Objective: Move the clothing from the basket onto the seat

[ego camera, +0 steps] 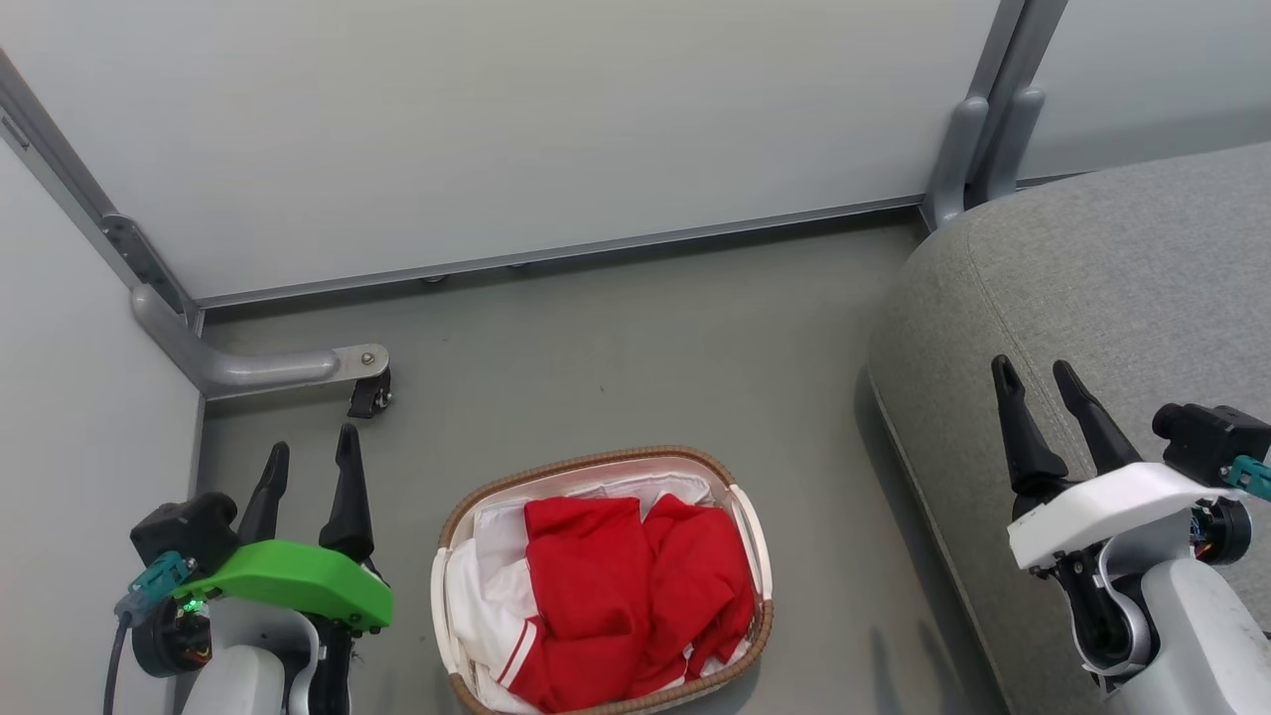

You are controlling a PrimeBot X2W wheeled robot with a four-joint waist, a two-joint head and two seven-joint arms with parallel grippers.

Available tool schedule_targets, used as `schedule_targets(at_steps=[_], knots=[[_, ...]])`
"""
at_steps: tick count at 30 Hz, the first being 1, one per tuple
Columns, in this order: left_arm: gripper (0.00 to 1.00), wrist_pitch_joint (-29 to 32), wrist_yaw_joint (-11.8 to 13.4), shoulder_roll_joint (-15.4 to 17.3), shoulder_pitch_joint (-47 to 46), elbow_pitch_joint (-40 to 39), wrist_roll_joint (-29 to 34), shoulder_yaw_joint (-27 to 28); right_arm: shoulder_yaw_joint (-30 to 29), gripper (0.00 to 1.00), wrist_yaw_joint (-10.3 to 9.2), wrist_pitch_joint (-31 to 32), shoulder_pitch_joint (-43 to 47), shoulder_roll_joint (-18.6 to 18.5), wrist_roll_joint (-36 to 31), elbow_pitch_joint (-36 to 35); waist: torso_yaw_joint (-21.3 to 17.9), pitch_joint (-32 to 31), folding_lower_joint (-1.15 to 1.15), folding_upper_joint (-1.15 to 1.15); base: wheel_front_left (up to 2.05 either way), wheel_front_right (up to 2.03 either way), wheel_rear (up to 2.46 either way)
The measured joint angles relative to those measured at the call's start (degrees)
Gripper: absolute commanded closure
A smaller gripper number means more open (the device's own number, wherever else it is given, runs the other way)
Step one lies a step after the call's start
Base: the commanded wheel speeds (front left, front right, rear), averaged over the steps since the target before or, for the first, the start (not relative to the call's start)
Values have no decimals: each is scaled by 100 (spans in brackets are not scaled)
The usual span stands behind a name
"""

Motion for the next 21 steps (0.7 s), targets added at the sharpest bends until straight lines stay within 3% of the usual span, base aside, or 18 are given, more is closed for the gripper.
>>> schedule_targets(at_steps=[21], knots=[[0, -291, 71, 33, -21, 169, 1198, -151, 180, 0, 0, -292, -20, -135, -1139, 56, -5, -44, 0, 0, 0, 0, 0]])
